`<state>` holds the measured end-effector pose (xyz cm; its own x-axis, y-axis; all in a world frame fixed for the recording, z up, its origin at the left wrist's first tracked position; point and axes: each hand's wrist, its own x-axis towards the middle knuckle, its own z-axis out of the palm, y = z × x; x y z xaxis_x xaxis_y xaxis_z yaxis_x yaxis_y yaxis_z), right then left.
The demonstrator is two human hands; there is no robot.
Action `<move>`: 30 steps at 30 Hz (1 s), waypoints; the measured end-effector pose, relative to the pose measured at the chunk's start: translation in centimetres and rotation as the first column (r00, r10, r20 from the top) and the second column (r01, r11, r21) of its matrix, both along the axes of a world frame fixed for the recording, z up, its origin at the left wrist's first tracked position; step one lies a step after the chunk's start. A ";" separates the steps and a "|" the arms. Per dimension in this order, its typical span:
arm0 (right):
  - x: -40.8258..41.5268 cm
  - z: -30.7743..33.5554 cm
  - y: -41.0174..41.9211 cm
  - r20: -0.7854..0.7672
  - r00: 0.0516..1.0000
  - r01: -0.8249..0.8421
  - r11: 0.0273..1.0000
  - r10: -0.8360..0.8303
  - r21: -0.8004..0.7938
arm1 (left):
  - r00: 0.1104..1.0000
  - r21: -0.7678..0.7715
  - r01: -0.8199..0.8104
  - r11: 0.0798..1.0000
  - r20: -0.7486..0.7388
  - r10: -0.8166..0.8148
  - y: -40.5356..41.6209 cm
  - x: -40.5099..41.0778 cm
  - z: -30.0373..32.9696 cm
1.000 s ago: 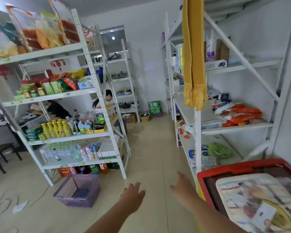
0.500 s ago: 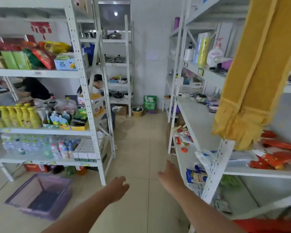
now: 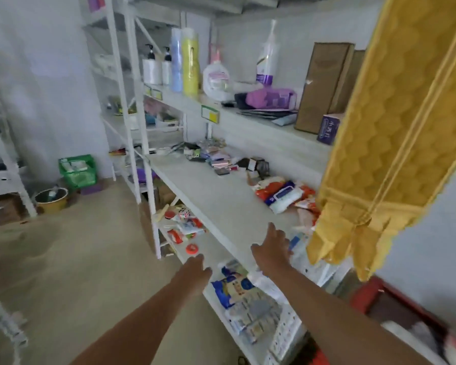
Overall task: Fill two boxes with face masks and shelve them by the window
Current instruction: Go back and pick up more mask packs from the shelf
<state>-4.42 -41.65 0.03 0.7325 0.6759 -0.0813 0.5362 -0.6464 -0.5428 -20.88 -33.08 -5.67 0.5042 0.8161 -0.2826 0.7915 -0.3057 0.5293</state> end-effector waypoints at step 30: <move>11.6 -6.3 8.1 -0.515 0.417 0.861 0.507 -0.749 -0.041 | 0.859 -0.711 0.485 0.509 0.276 -0.432 10.3 26.2 0.2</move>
